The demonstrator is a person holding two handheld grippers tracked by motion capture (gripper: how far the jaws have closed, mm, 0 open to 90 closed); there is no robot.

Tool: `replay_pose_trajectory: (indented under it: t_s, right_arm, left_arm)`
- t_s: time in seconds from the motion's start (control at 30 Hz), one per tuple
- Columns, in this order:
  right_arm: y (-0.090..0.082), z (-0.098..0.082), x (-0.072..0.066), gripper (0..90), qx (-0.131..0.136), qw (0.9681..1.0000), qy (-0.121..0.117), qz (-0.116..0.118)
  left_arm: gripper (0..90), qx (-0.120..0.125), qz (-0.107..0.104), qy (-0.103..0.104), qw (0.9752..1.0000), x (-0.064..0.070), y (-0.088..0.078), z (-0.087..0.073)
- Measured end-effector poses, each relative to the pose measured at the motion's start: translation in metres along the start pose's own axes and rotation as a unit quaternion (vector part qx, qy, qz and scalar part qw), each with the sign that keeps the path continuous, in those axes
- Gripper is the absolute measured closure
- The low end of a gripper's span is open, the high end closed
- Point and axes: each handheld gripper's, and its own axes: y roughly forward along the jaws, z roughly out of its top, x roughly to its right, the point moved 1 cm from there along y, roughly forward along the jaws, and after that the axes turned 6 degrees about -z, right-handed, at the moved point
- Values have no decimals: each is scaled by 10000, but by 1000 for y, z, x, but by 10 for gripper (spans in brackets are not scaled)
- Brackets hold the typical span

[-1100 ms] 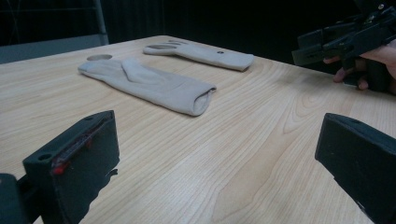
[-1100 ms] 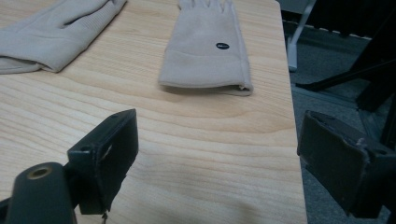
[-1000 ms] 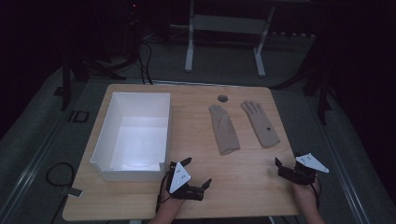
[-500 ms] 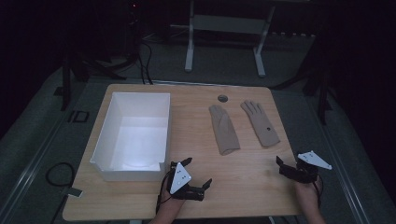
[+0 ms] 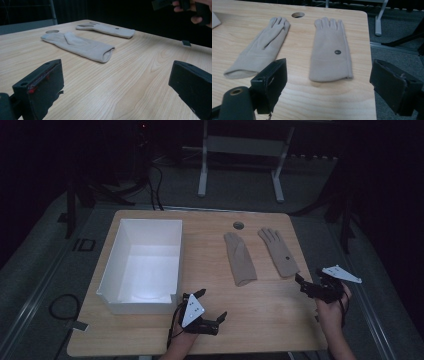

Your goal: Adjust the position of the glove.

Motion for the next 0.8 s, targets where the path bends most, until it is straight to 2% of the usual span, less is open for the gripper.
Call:
replay_pose_trajectory:
  t_s: [0.03,0.1,0.2,0.27,0.37,0.57,0.6,0.63,0.7,0.73,0.8]
  right_arm:
    - [0,5,-2,132,26,10000,-34,-28]
    - [-1,12,-5,113,60,9999,-136,63]
    - [0,23,-11,113,-3,9997,-197,132]
    - [3,30,-14,135,-148,9995,-174,213]
    - [9,40,-15,174,-322,9993,-50,189]
    - [17,57,-29,157,-220,9993,-111,266]
    - [19,59,-31,157,-269,9989,-88,365]
    - [19,59,-31,157,-269,9989,-88,365]
    - [26,64,-39,133,-434,9977,-59,523]
    - [28,66,-41,129,-449,9977,-100,500]
    - [32,70,-47,109,-443,9970,-94,625]
  left_arm:
    - [2,1,4,3,10000,0,0,0]
    - [3,8,15,6,10000,1,0,0]
    - [2,-2,17,19,10000,0,0,0]
    - [2,4,9,-12,10000,0,0,0]
    - [2,13,6,-36,10000,-1,0,0]
    - [3,-6,4,4,10000,0,0,0]
    - [2,0,7,-13,10000,0,0,0]
    - [2,0,7,-13,10000,0,0,0]
    - [2,-1,13,-4,10000,0,0,0]
    - [2,-5,12,7,10000,0,0,0]
    - [2,-7,8,19,10000,1,0,0]
